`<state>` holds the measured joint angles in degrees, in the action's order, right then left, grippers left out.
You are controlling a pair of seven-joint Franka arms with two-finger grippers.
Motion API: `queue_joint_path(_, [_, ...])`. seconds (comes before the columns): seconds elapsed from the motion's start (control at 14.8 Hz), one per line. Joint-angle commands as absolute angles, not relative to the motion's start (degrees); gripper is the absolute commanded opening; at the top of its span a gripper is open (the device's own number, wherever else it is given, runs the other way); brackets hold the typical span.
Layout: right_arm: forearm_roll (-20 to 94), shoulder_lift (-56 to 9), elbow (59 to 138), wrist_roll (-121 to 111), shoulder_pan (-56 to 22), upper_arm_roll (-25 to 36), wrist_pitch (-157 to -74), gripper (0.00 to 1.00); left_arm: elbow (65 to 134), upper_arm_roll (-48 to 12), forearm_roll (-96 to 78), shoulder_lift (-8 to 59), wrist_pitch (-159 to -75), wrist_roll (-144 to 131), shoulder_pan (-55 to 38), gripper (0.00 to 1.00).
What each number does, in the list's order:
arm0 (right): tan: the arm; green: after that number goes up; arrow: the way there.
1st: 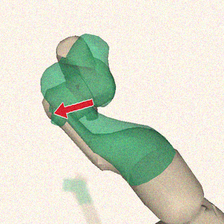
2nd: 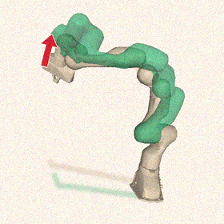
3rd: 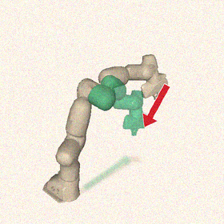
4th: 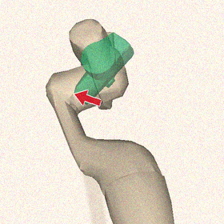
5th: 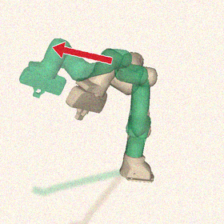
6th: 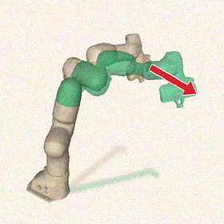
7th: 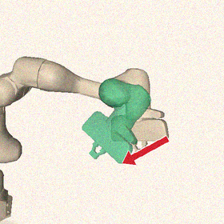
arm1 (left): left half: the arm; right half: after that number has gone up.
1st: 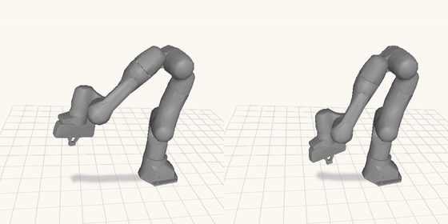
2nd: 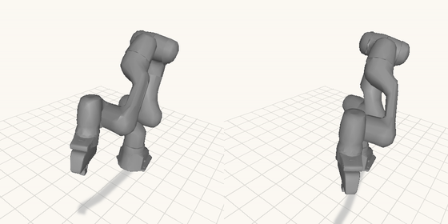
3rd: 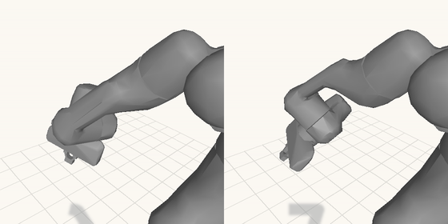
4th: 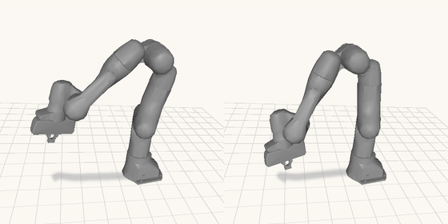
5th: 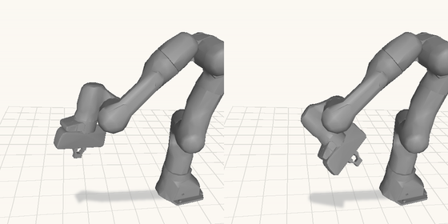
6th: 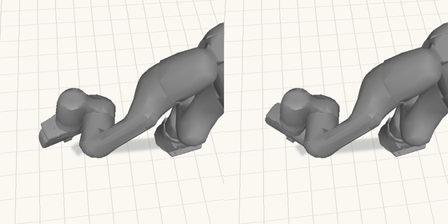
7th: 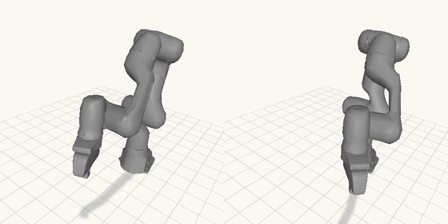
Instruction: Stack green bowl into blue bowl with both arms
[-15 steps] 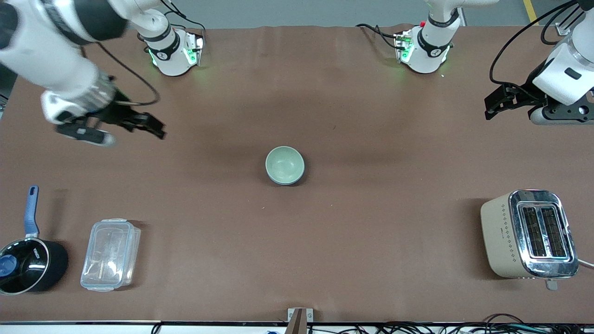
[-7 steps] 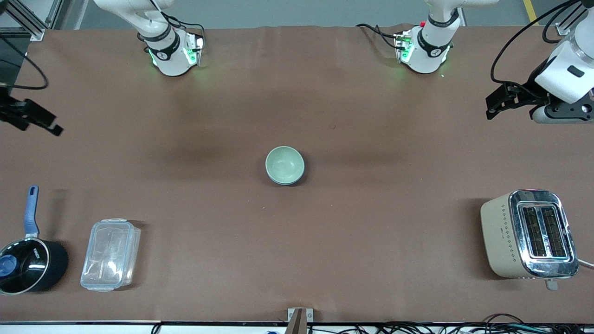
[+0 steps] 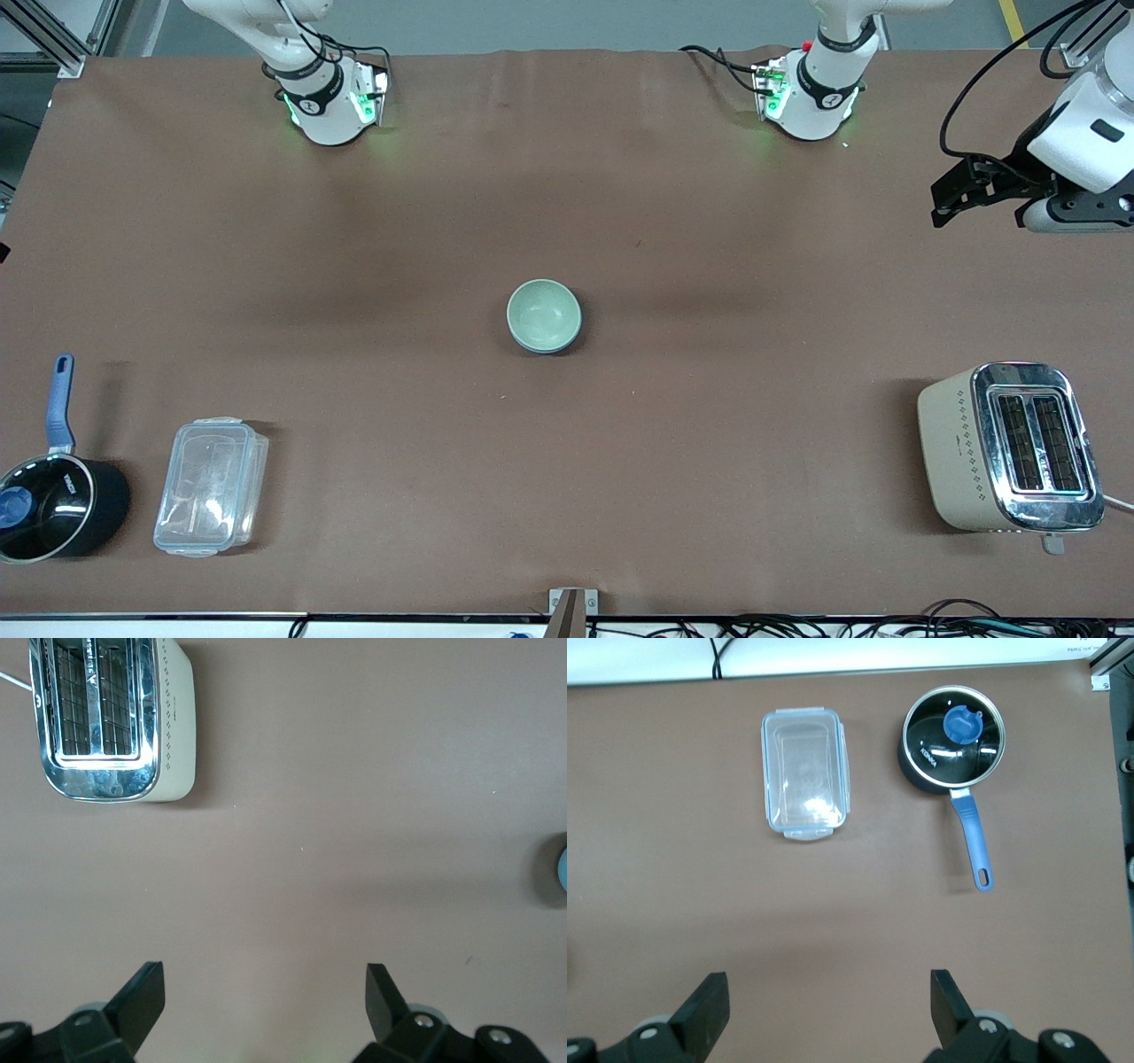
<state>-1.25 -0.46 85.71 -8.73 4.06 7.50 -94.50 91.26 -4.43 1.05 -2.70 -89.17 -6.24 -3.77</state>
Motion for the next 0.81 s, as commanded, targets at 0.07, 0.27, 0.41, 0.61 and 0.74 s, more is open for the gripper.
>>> queue_joint_path(0.07, [-3.52,-2.20,82.08,-7.91,0.18,6.94,-87.64,1.00,91.05,-4.39,0.70,-3.16,-89.30,-5.19,-3.60,1.00])
queue_joint_path(0.27, [-3.25,-1.32,83.93,-6.16,0.00,6.86,-85.51,1.00,91.05,-4.39,0.70,-3.16,-89.30,-5.10,-3.60,1.00])
queue_joint_path(0.41, [-2.46,-1.41,84.20,-4.66,0.35,6.94,-85.78,1.00,91.05,-4.39,0.70,-3.16,-89.30,-5.19,-3.60,1.00])
queue_joint_path(0.61, [-1.93,-1.41,84.29,-3.60,0.44,6.94,-85.87,1.00,90.97,-4.48,0.53,-3.25,-89.30,-5.19,-3.69,1.00])
queue_joint_path(0.74, [-1.76,-1.41,84.29,-3.60,0.61,6.94,-85.52,1.00,90.97,-4.48,0.44,-3.34,-89.30,-5.19,-3.69,1.00])
